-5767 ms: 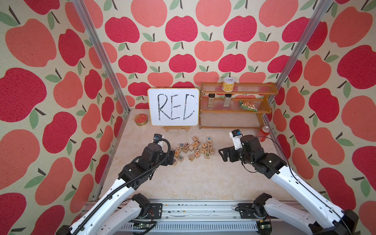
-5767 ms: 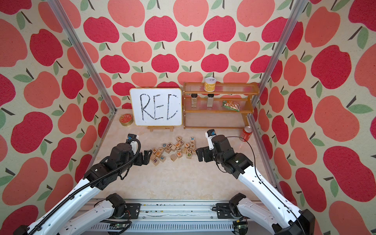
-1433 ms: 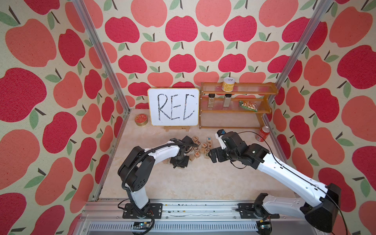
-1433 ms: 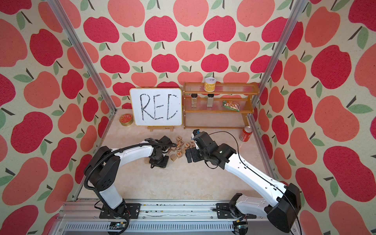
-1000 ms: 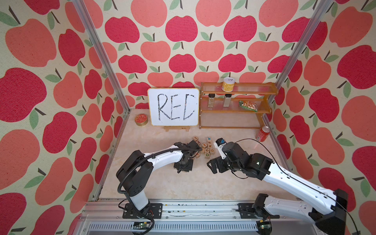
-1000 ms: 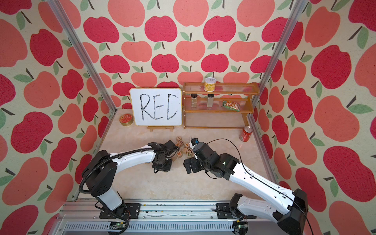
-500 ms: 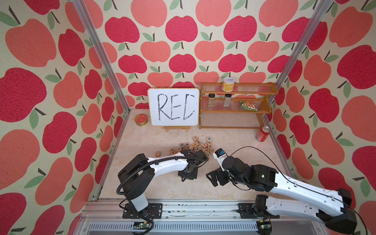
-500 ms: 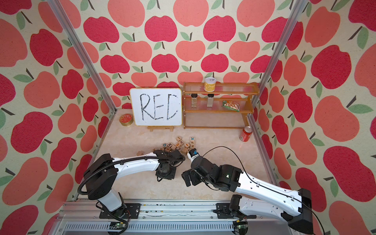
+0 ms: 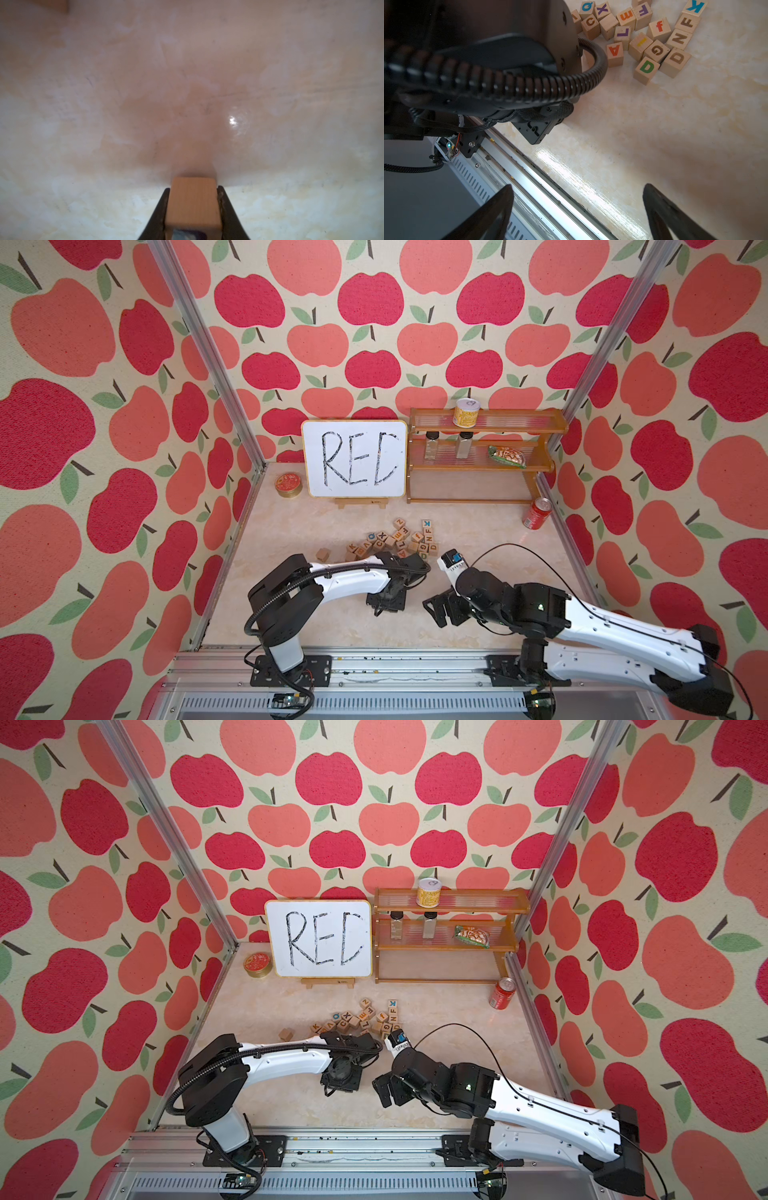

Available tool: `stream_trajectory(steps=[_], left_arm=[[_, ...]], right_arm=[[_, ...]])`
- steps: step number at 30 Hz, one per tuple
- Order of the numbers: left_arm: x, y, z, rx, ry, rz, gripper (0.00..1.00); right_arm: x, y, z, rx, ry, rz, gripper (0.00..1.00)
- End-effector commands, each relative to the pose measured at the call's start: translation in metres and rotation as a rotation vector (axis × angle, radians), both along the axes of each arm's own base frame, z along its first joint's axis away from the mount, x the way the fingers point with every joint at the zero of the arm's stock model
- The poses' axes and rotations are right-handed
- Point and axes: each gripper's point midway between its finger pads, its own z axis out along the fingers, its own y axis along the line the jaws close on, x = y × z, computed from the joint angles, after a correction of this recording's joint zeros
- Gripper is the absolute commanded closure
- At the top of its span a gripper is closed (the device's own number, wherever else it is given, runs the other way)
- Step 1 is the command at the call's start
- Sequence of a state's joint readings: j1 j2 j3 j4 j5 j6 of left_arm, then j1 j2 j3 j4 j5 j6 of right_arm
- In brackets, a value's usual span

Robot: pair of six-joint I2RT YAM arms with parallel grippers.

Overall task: Assemble the uppercase word "red" with letter blocks
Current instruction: Place the letter block at the center of the board.

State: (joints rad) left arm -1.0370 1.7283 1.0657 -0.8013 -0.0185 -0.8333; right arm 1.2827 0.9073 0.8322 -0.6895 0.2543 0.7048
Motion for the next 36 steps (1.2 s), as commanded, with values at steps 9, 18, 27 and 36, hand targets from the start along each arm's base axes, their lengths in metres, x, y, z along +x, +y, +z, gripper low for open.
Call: stream_trajectory(steps=[9,18,27,36], left_arm=[[-0.001,0.003,-0.005,0.038,0.01,0.027,0.98],[-0.001,0.003,-0.005,0.033,0.007,0.025,0.78],[0.004,0.004,0.001,0.023,-0.018,0.021,0.55],[0.012,0.012,0.012,0.007,-0.05,0.043,0.13]], right_arm=[[0.001,-0.013,-0.007,-0.011,-0.005,-0.038,0.01],[0.002,-0.015,-0.008,-0.018,-0.009,-0.048,0.01],[0.004,-0.014,-0.006,-0.024,-0.023,-0.047,0.01],[0.006,-0.011,-0.005,-0.038,-0.034,-0.044,0.01]])
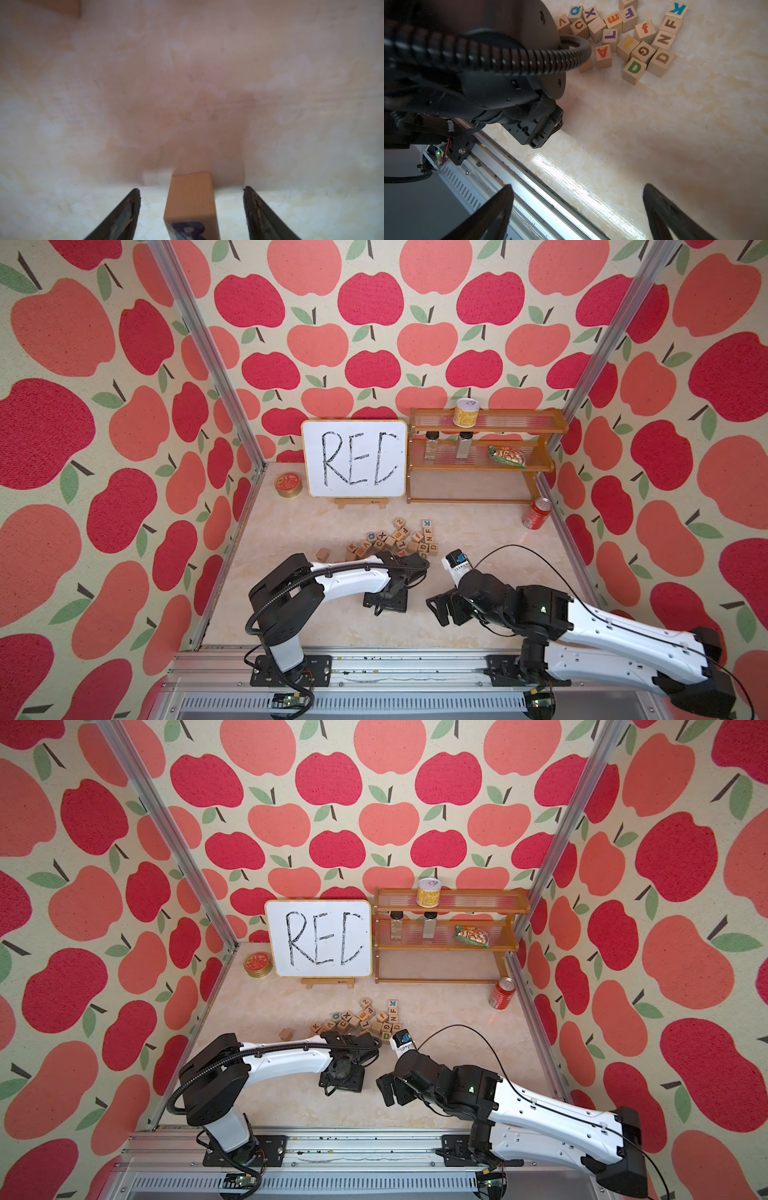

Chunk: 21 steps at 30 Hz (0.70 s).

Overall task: Assemble the uppercase word "red" with letter blocks
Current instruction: Place the letter block at the center of the board, then pick up the letter block from the center of the board.

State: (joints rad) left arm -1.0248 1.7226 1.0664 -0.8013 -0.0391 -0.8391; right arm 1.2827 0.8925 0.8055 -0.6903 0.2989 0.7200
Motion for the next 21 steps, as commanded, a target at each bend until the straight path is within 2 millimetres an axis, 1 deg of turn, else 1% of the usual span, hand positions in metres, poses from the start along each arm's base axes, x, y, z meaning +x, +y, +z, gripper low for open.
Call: stream_trajectory(steps=[1,3,9,12,18,21], left_arm=[[0.007,0.01,0.012,-0.003,-0.033,0.029,0.08],[0.011,0.012,0.018,-0.017,-0.046,0.042,0.0],[0.026,0.019,0.036,-0.063,-0.078,0.075,0.01],[0.035,0.024,0.046,-0.072,-0.092,0.086,0.01],[0.05,0.035,0.063,-0.097,-0.118,0.106,0.01],[0.056,0.041,0.069,-0.11,-0.127,0.124,0.01]], right_arm=[[0.001,-0.002,0.001,-0.022,-0.01,-0.002,0.01],[0.0,0.0,0.002,-0.02,-0.007,0.004,0.01],[0.001,0.004,0.001,-0.026,-0.007,0.016,0.01],[0.005,0.005,0.002,-0.021,-0.017,0.01,0.01],[0.016,0.004,0.009,-0.009,-0.024,0.0,0.01],[0.028,0.0,0.012,-0.012,-0.02,-0.028,0.01]])
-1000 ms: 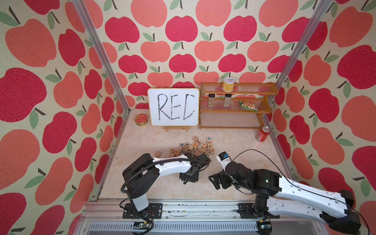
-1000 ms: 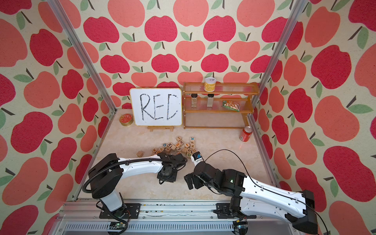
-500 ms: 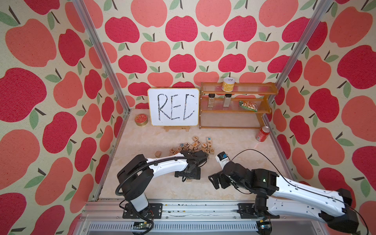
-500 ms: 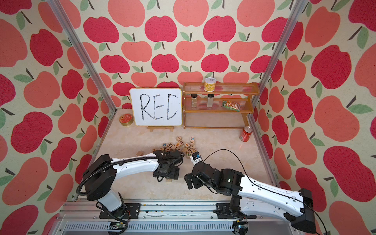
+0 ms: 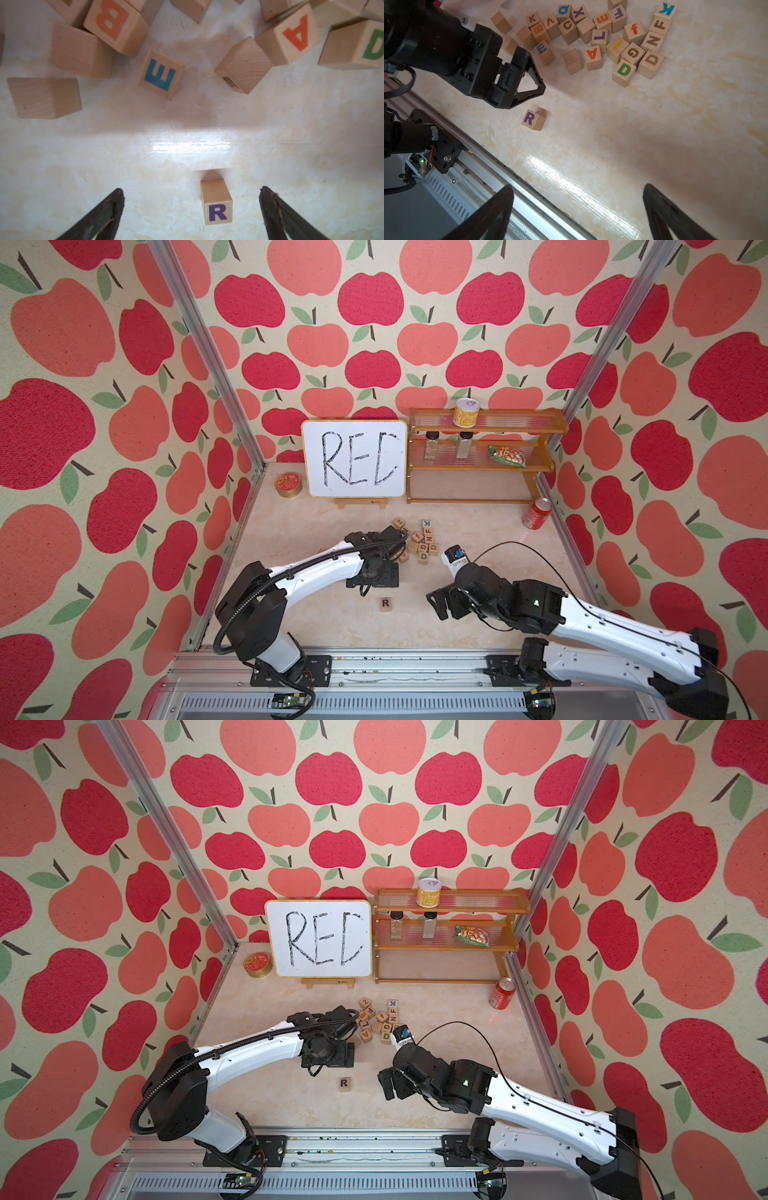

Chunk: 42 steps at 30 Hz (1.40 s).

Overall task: Assemble the uppercase word "red" with letter blocks
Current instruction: Pick up the letter block from the center of the board.

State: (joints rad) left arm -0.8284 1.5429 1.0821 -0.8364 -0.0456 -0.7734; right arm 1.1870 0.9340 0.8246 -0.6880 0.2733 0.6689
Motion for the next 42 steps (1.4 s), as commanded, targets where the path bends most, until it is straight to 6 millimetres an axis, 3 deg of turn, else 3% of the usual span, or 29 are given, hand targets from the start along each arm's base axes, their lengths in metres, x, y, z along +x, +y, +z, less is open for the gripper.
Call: stream_trajectory(steps=[1,13,18,26,42], left_arm=[[0.007,0.01,0.017,0.002,-0.025,-0.003,0.0],[0.027,0.029,0.029,-0.066,-0.019,0.081,0.01],[0.037,0.028,0.029,-0.12,0.004,0.154,0.06],[0.042,0.021,0.02,-0.162,0.078,0.302,0.07],[0.053,0.035,0.011,-0.135,0.175,0.638,0.15]], right_arm=[[0.01,0.004,0.016,0.02,-0.019,0.013,0.01],[0.034,0.01,0.021,0.032,0.015,0.007,0.01],[0.041,0.017,0.022,0.025,0.021,0.025,0.01],[0.05,0.033,0.021,0.01,0.034,0.084,0.01],[0.066,0.056,0.018,-0.011,0.057,0.143,0.01]])
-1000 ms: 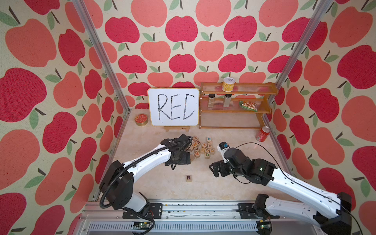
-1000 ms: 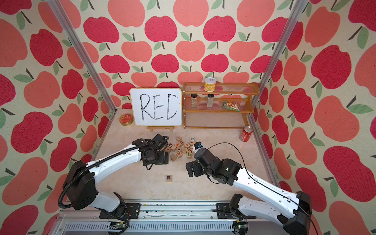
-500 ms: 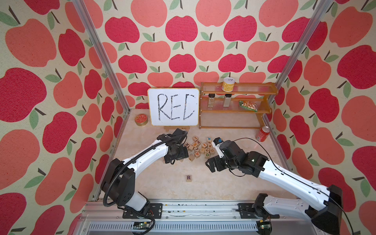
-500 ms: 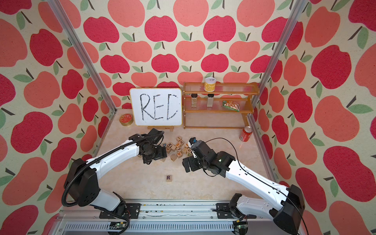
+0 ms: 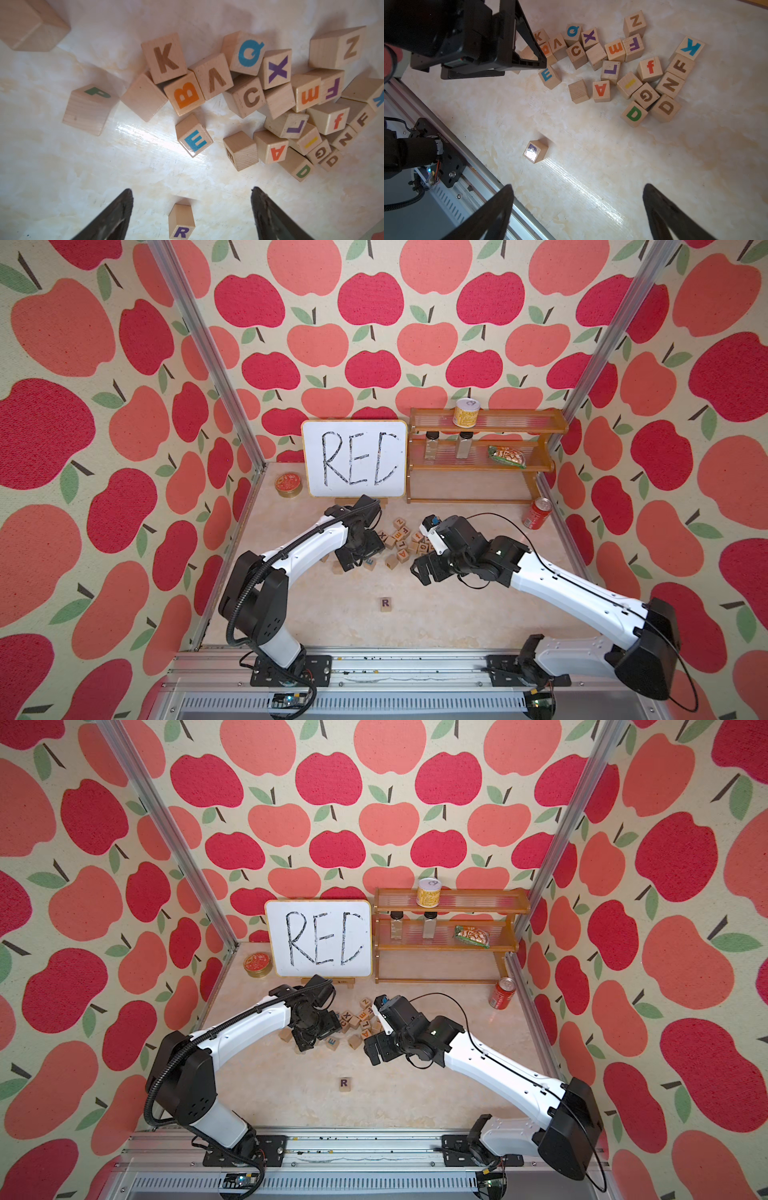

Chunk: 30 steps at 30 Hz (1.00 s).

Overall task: Assemble the uppercase word "red" with letter blocks
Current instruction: Pick up the letter block from the center of the board.

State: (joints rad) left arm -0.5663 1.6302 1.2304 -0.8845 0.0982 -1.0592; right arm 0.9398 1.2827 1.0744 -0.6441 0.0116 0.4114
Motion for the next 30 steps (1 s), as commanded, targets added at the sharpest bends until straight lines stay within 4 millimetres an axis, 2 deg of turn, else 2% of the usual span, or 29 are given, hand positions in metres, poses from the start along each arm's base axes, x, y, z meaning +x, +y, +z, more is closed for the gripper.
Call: stream_trajectory(steps=[1,20,25,28,30], left_arm=[[-0.007,0.01,-0.005,0.016,0.089,0.145,0.15],[-0.006,0.001,-0.018,-0.066,0.187,0.39,0.23],[-0.007,-0.001,-0.026,-0.074,0.215,0.429,0.3],[-0.005,-0.001,-0.028,-0.072,0.218,0.439,0.43],[-0.005,-0.001,-0.031,-0.068,0.222,0.44,0.44]], right_arm=[[0.005,0.009,0.013,0.035,-0.016,0.027,0.01],[0.007,0.017,0.008,0.038,0.003,0.039,0.01],[0.008,0.018,0.008,0.038,0.003,0.04,0.01],[0.009,0.019,0.008,0.036,0.004,0.042,0.01],[0.01,0.019,0.008,0.037,0.001,0.043,0.01]])
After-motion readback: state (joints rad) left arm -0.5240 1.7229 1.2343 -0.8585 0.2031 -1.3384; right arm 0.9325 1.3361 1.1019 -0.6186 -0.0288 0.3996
